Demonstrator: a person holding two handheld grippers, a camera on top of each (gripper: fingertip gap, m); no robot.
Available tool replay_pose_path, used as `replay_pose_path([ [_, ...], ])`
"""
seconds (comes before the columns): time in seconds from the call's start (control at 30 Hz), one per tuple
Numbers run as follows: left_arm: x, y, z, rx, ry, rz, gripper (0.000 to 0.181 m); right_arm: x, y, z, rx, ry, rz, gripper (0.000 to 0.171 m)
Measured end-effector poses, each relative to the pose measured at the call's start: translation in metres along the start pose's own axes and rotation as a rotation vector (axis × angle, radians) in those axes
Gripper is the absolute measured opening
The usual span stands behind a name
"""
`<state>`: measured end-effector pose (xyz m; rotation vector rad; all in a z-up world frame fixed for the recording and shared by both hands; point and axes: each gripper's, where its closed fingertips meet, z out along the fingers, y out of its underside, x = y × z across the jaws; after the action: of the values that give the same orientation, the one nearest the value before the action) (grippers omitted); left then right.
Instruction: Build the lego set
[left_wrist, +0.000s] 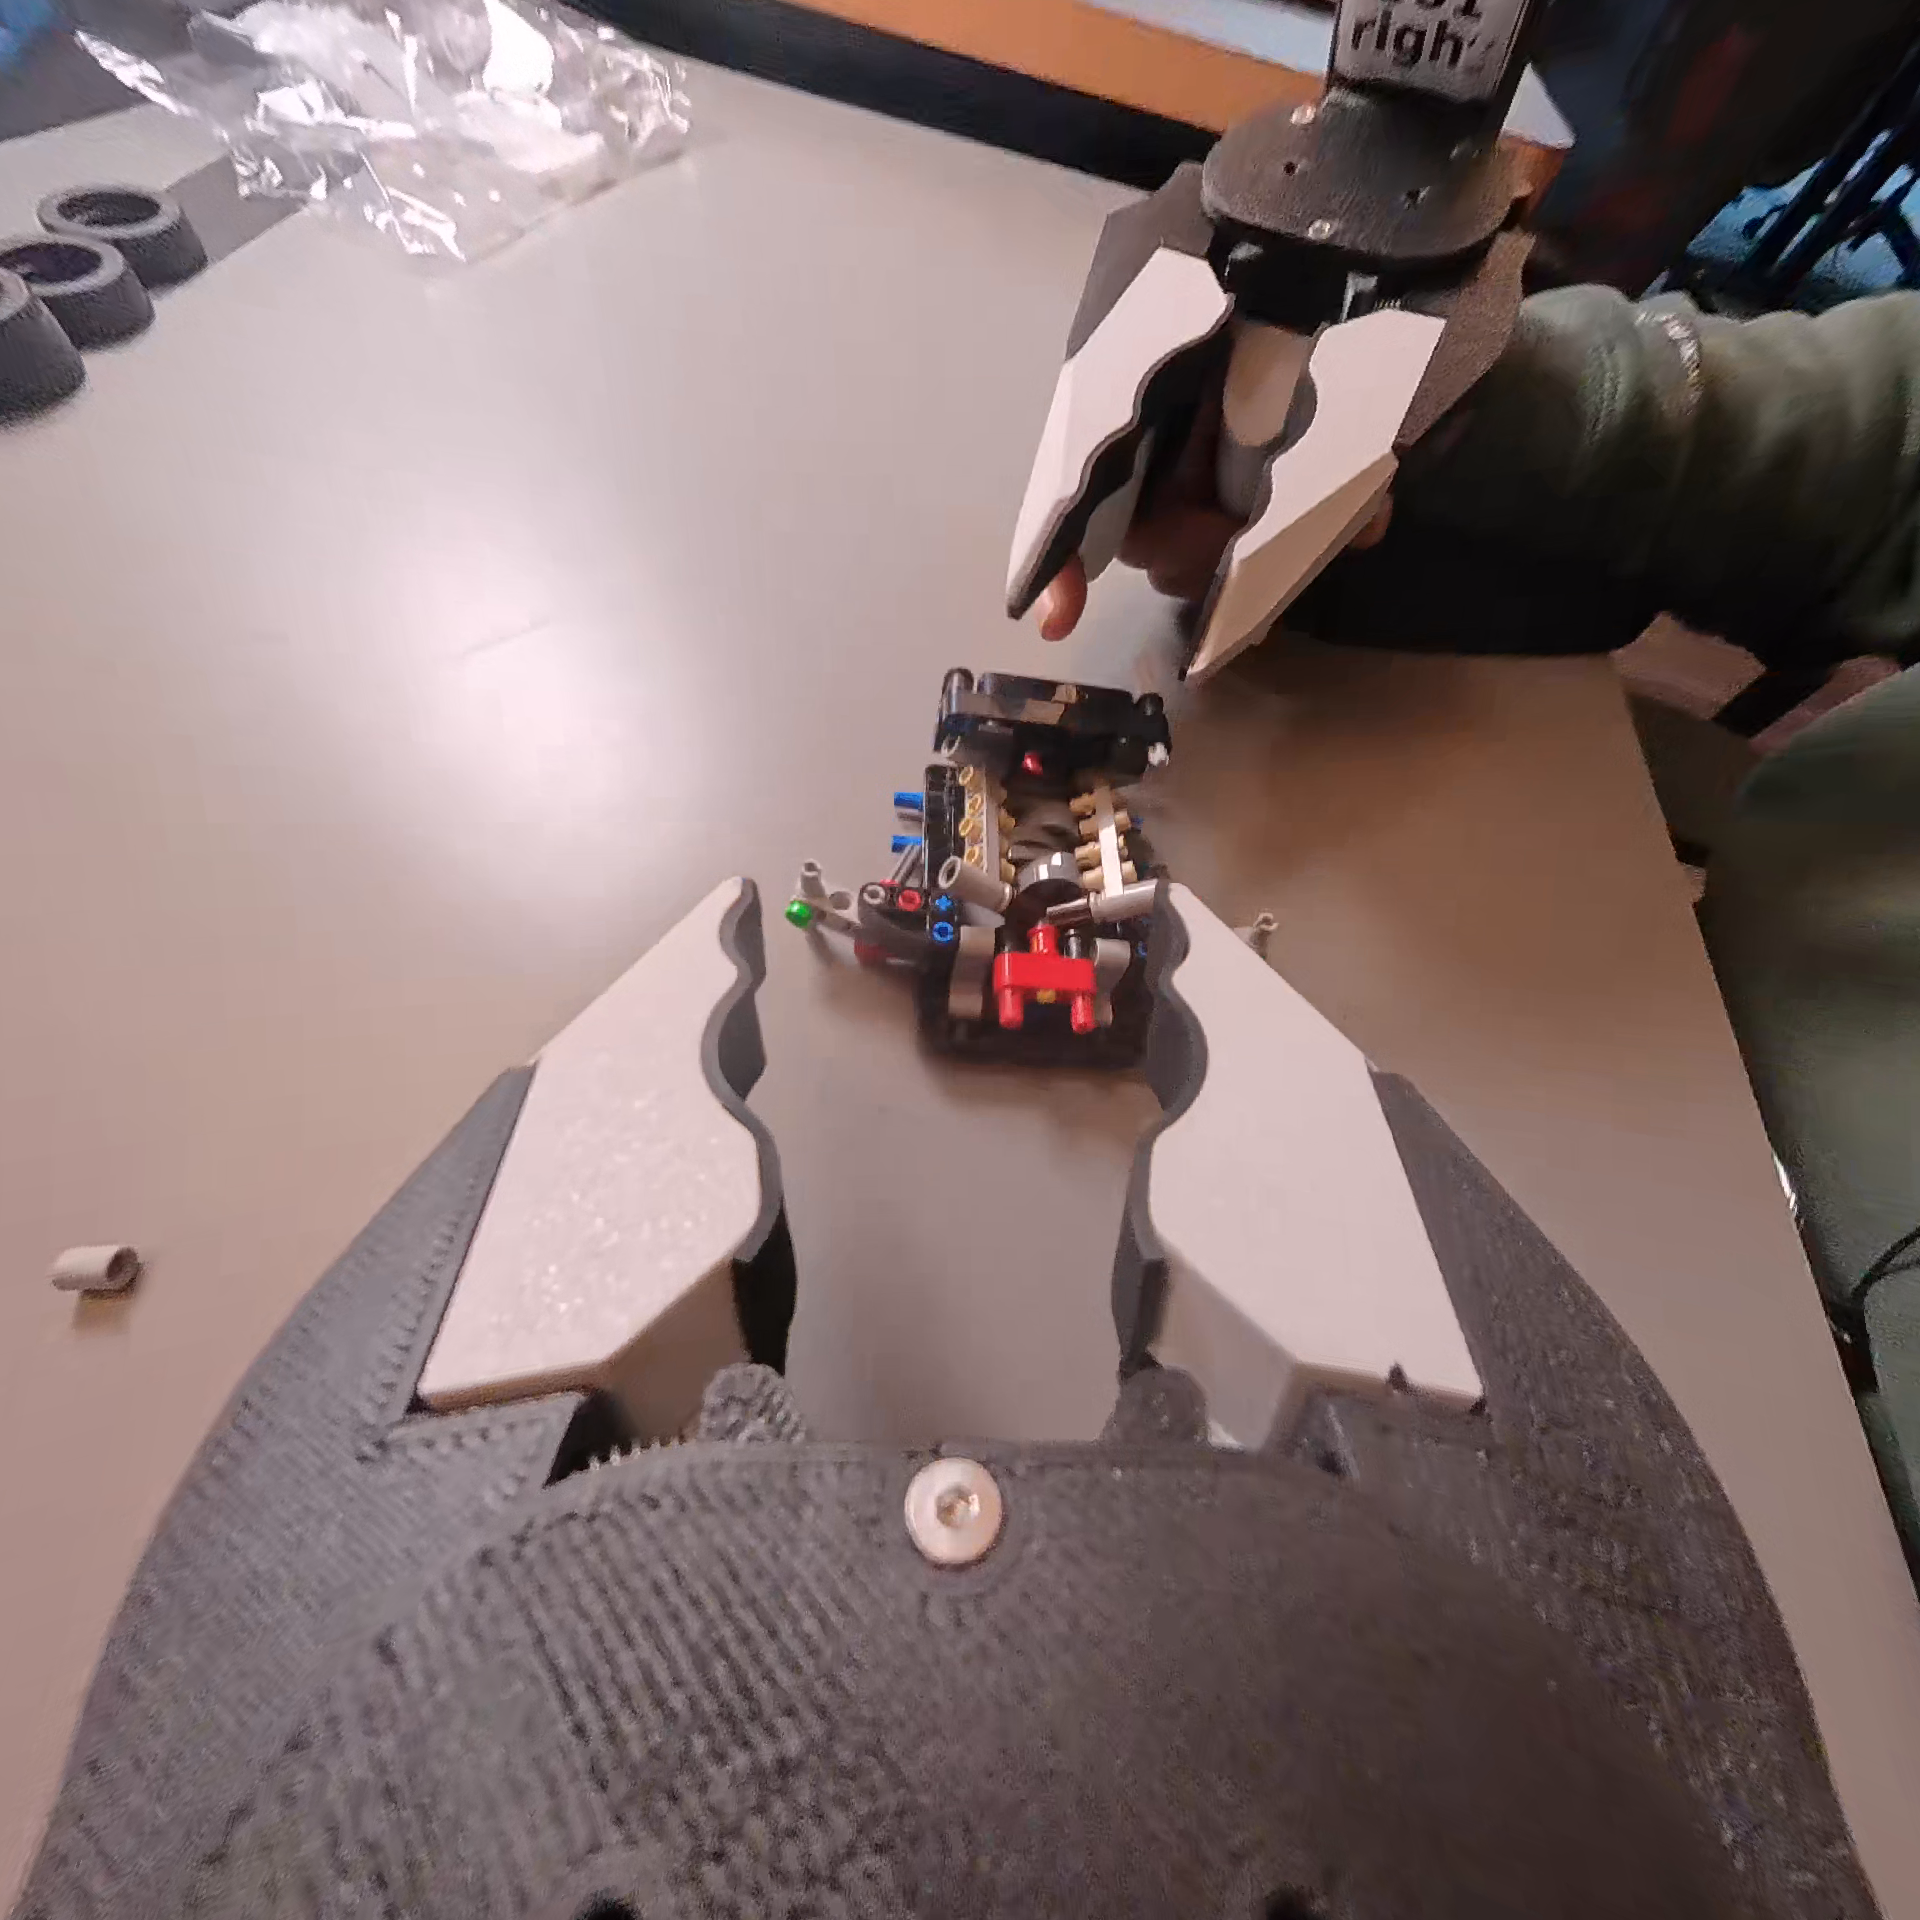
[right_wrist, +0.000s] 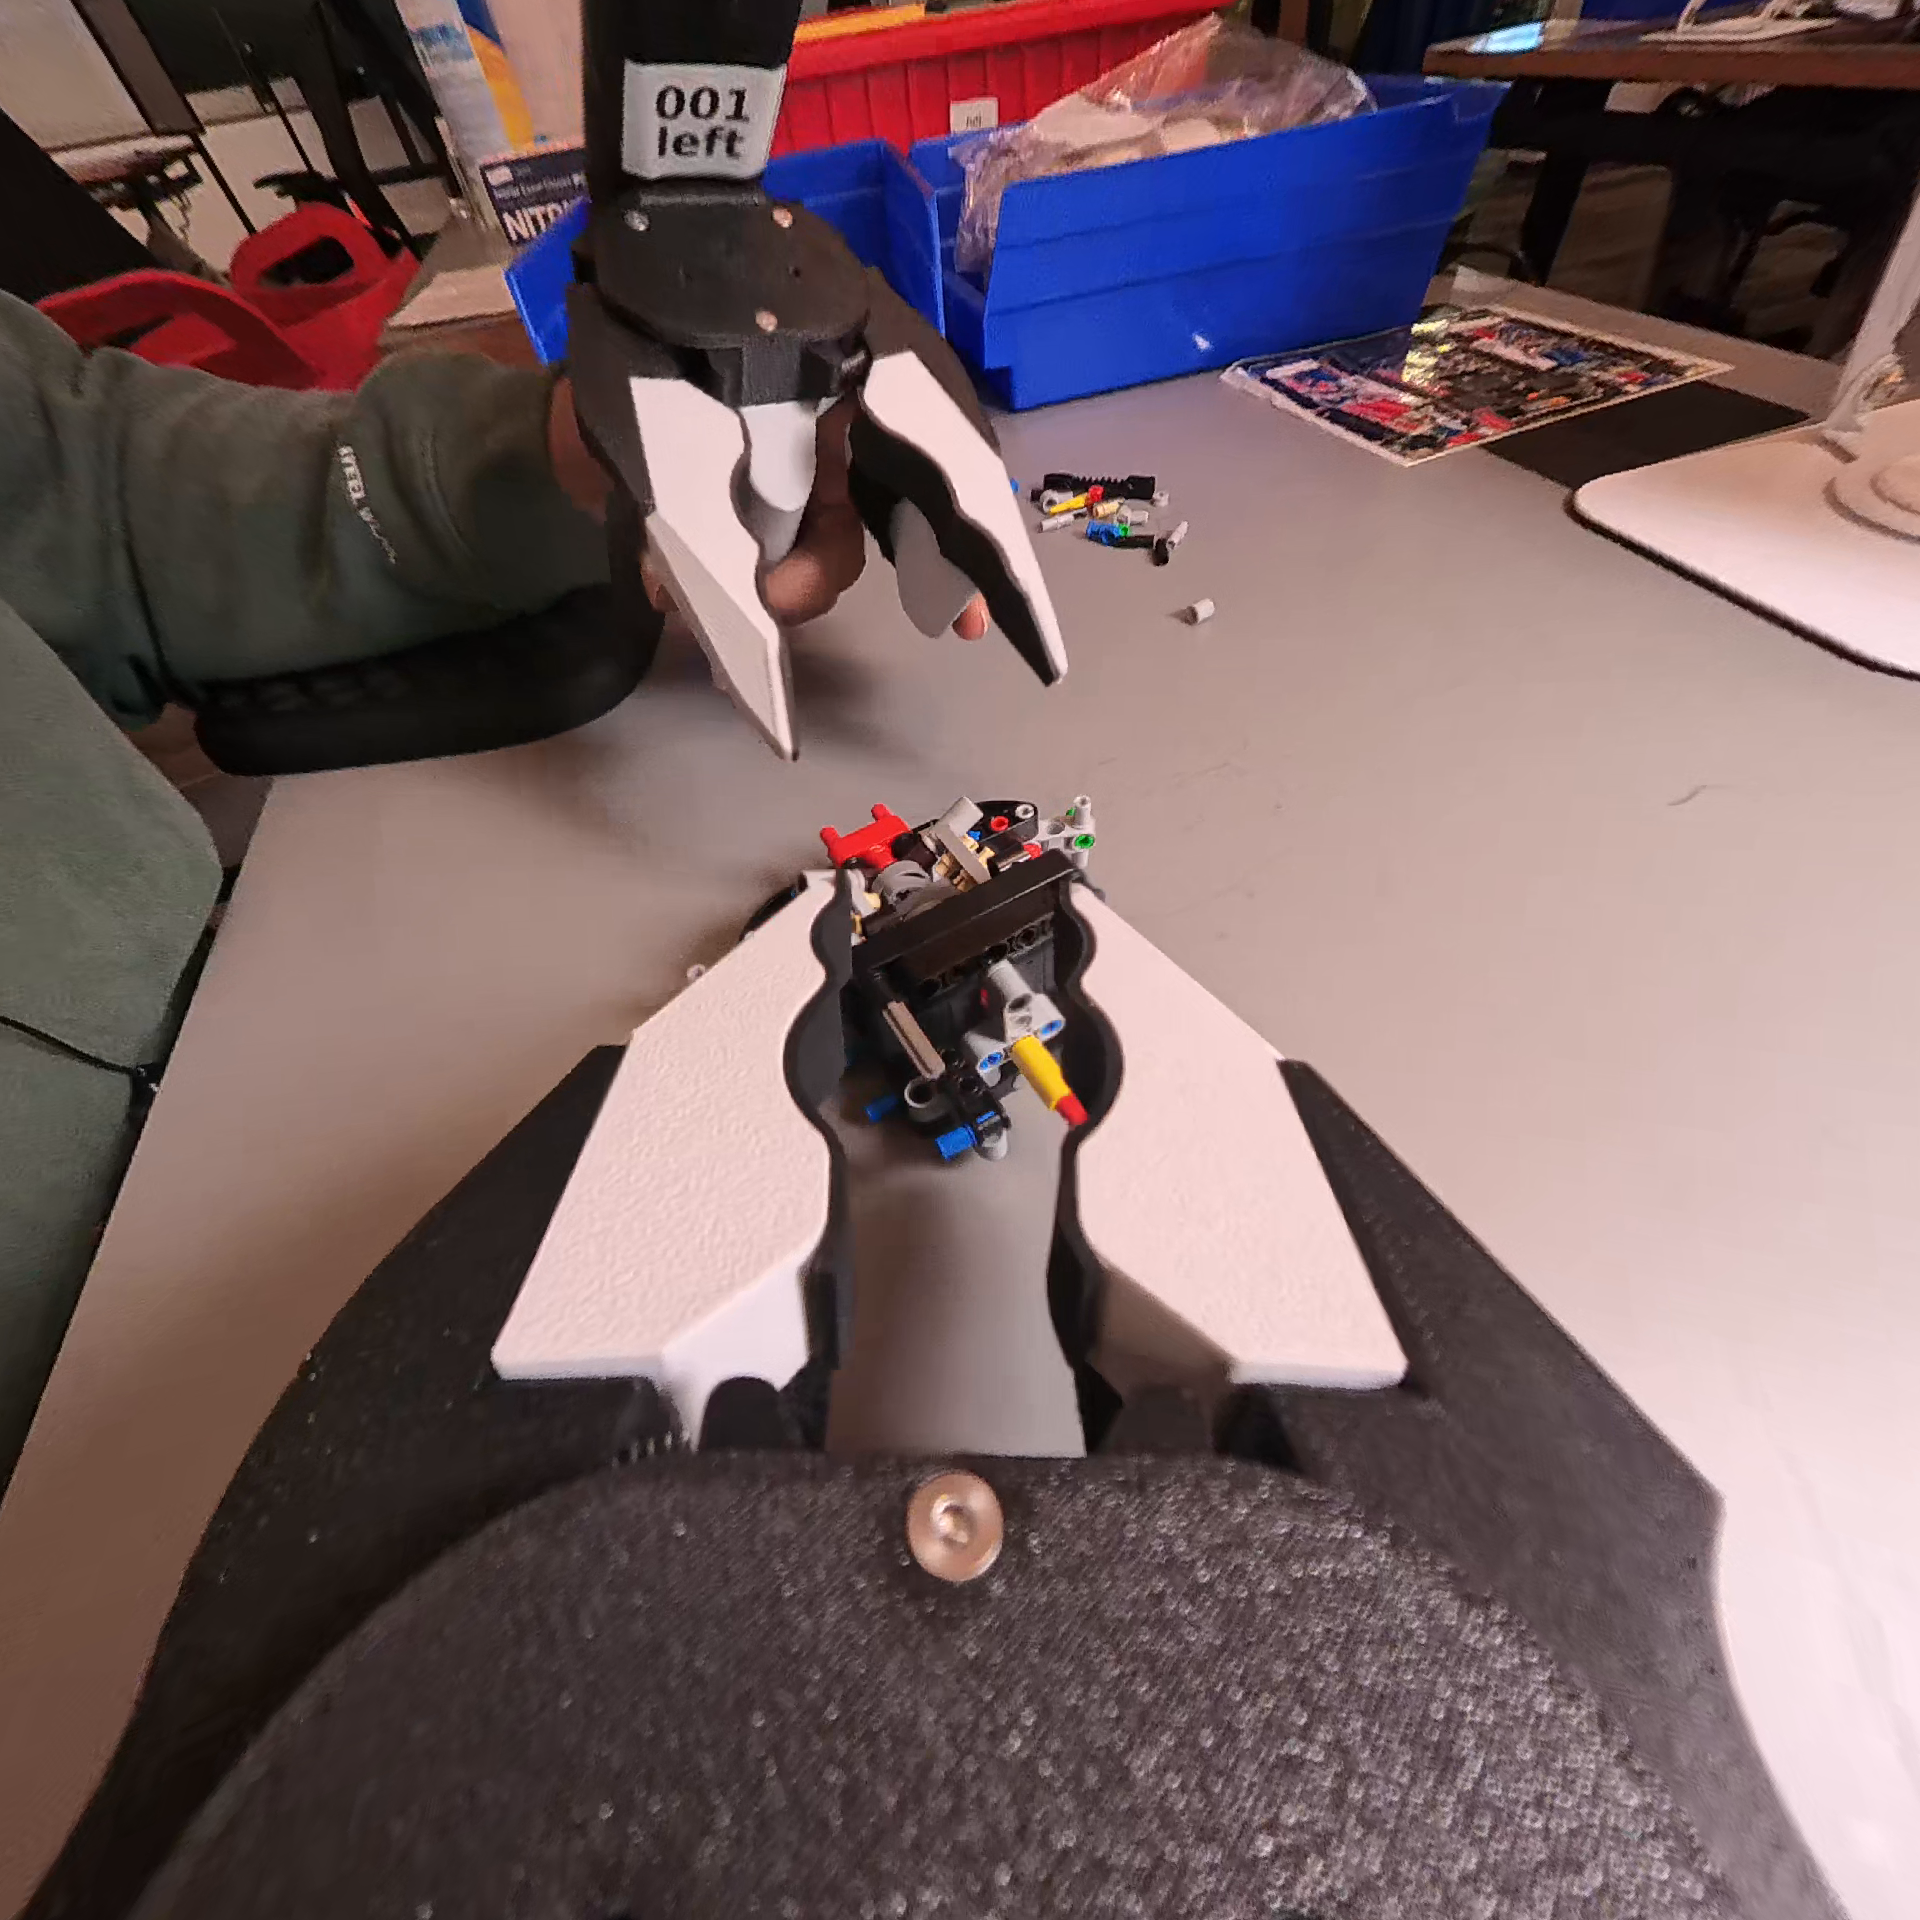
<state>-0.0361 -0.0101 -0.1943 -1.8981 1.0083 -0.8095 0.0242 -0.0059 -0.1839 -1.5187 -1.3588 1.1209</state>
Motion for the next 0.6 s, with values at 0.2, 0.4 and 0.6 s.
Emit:
replay_pose_path([
  [0.2, -0.006, 0.004, -0.001, -0.01, -0.018, 0.002, 0.082, 0.007, -0.015, -0.01, 0.101, 0.007, 0.038, 0.052],
  [0.4, 0.004, 0.013, 0.006, -0.054, 0.02, 0.023, 0.084, 0.008, -0.009, -0.014, 0.079, 0.001, 0.03, 0.053],
  [0.6, 0.015, 0.023, 0.014, -0.111, 0.065, 0.046, 0.088, 0.005, -0.003, -0.01, 0.044, -0.014, 0.031, 0.051],
])
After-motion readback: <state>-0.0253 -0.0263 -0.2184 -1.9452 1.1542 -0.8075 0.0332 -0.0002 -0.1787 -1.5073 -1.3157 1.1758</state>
